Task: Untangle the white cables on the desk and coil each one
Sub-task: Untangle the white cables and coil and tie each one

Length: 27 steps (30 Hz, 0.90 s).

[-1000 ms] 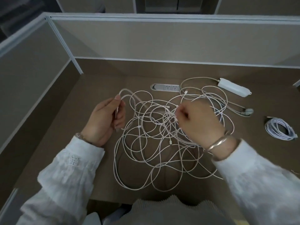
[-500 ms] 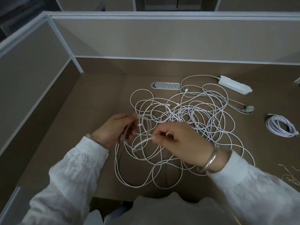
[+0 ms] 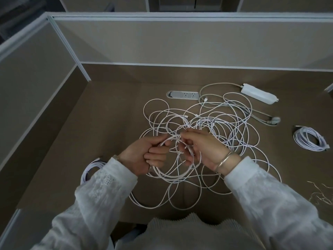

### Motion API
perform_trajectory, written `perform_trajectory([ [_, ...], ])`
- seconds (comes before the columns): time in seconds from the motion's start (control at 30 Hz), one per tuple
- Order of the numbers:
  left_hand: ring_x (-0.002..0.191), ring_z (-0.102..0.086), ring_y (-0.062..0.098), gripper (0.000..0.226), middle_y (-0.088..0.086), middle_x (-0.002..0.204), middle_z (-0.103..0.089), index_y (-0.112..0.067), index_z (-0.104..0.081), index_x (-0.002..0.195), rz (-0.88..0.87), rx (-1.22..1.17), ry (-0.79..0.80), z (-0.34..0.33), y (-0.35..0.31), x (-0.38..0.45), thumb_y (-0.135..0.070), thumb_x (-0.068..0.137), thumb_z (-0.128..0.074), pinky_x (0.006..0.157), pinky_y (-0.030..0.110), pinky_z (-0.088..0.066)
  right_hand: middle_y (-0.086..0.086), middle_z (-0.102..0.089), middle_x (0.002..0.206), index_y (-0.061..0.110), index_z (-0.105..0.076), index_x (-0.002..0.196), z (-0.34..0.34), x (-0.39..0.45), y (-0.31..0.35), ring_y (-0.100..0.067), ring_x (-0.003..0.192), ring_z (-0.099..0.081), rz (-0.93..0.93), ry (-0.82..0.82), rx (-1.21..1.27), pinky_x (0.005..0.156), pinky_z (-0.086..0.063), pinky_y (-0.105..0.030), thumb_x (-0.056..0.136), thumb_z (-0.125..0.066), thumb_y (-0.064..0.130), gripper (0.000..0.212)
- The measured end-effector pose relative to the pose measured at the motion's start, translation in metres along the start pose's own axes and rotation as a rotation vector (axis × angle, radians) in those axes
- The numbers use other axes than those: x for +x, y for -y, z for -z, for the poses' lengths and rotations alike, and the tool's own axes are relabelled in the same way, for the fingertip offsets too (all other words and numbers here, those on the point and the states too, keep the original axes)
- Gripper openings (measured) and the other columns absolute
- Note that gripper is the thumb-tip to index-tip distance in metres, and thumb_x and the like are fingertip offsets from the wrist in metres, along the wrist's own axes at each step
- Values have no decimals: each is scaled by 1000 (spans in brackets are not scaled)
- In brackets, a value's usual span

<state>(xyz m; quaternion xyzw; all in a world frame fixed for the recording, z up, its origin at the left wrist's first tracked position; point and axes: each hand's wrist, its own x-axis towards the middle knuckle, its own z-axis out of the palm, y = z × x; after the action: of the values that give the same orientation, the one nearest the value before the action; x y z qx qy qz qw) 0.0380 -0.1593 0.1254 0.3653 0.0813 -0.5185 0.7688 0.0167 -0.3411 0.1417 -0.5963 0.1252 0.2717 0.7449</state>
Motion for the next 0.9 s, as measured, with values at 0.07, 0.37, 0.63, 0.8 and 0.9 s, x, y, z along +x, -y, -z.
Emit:
perform_trajectory([
  [0.07,29,-17,1,28,-9,42,-26,-11,-52,74,-32,23,-86,-2,3,1,-26,94,-40,28,14,-20,-14,-56,65,10,-49,78,-1,1,-4,-20,37,-39,26,-45,-3,40,-42,-25,95,-51,14,17],
  [0.37,33,-15,1,28,-10,44,-20,-14,-46,74,-1,164,-151,-4,10,4,-29,97,-37,29,13,-16,-10,-64,73,4,-50,87,-1,2,-17,-17,31,-39,209,-90,-233,35,-37,-22,95,-53,14,12],
  [0.63,38,-24,11,29,-2,47,-27,-14,-46,58,22,232,-108,-10,15,4,-25,84,-38,51,26,-42,4,-32,48,12,-50,83,7,4,-21,-5,38,-21,136,73,-145,38,-16,-13,94,-53,7,13],
  [0.8,38,-16,5,28,-7,50,-17,-19,-52,67,39,220,103,0,8,2,-32,91,-49,37,17,-20,0,-45,50,9,-49,92,9,5,-20,-9,38,-30,205,132,-154,37,-25,-17,94,-54,10,5],
  [0.9,41,-12,6,30,-9,53,-16,-21,-50,64,-29,163,107,7,-10,-10,-34,79,-72,34,16,-20,-6,-67,71,8,-57,96,18,11,-25,-20,61,-63,261,149,-269,55,-50,-24,86,-60,26,21],
])
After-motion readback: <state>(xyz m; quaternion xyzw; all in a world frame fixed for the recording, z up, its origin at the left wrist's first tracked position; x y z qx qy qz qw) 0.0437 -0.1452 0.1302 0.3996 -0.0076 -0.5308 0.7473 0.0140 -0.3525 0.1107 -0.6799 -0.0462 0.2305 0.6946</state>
